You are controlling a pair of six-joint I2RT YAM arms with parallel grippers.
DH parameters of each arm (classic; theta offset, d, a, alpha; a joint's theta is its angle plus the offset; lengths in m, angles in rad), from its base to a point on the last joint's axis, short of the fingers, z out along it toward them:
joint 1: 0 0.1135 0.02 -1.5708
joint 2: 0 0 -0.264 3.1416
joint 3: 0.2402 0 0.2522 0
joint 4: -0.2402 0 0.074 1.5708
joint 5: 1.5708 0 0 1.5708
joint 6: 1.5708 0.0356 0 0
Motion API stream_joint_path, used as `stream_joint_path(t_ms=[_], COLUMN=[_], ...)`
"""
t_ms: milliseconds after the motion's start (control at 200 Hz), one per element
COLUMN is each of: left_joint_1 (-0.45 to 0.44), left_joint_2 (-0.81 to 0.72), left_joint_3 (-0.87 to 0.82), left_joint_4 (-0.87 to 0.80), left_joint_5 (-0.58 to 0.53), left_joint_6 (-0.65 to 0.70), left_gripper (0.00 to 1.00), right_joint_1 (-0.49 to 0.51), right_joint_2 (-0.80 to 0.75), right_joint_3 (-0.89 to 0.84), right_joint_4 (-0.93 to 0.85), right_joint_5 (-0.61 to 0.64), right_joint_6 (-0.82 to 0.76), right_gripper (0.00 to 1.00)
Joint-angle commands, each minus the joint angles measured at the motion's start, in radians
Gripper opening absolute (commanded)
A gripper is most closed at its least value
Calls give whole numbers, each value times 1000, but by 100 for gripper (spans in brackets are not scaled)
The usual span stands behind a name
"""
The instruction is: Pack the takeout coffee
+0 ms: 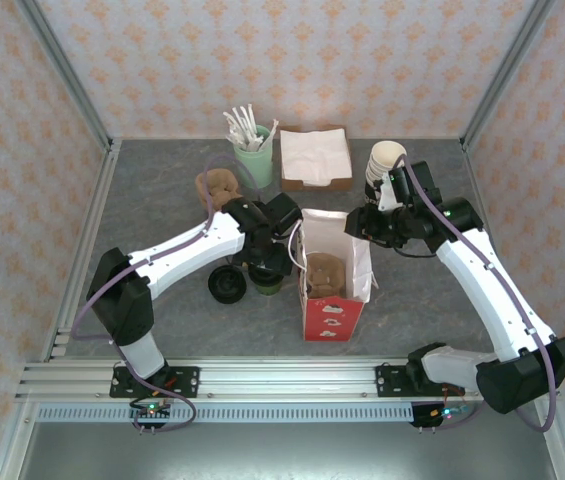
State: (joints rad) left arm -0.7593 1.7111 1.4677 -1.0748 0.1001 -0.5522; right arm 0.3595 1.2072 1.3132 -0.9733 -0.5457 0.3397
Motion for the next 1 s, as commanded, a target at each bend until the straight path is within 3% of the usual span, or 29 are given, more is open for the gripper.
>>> stream_joint_path(t_ms=[0, 465, 616, 996], left_joint_1=[-5, -6, -6, 18], left_joint_2=[-26, -13, -6, -68], left_joint_3=[18, -31, -32, 35], left_joint_4=[-52, -6, -7, -79], left_joint_5=[0, 30, 30, -4], left_joint_6=[-1, -3, -3, -10], left_gripper=[85, 80, 73, 64], right_joint_1=[4, 4, 3, 4], right_joint_2=[3, -9, -17, -18], right_joint_3=[31, 20, 13, 14], right_joint_4=[-16, -15, -13, -1], right_joint_5=[13, 18, 19, 22], right_joint_6=[-11, -7, -1, 22], right_gripper=[40, 40, 40, 40])
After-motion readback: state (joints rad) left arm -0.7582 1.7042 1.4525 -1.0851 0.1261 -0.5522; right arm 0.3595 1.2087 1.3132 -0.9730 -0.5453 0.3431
